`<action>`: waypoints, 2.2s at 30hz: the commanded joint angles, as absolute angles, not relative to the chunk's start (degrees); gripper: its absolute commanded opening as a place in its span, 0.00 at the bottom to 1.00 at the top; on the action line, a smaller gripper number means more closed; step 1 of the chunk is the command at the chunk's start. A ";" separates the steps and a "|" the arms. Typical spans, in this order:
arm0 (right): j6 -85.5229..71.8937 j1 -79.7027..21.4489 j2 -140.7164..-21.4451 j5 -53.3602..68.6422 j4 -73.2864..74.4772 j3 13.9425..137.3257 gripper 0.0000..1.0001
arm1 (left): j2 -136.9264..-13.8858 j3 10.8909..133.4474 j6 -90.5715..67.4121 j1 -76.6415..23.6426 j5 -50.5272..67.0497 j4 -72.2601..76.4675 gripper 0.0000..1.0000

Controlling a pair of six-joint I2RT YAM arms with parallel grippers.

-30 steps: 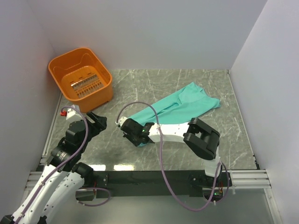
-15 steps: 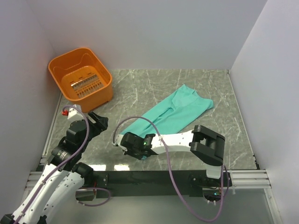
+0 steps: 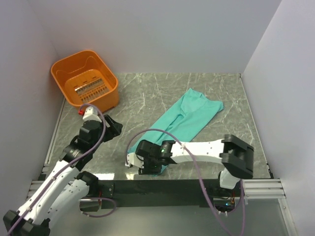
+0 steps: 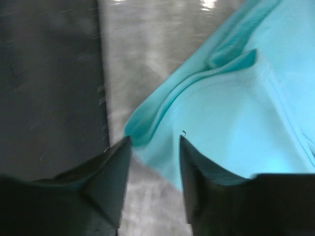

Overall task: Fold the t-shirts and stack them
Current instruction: Fold the tshirt

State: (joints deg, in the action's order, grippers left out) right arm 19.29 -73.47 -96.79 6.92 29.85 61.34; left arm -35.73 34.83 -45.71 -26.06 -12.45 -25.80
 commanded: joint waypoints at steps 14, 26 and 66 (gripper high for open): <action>22.47 -23.24 -66.98 27.34 28.59 57.67 0.62 | -77.05 52.01 -32.00 -28.30 2.10 -3.61 0.70; 1.85 6.06 -75.23 30.58 19.34 56.60 0.62 | -118.01 95.83 -23.99 -31.11 16.25 -7.81 0.66; 1.93 12.57 -76.82 36.74 21.45 55.55 0.60 | -146.08 124.28 -29.52 -35.86 9.06 -16.17 0.17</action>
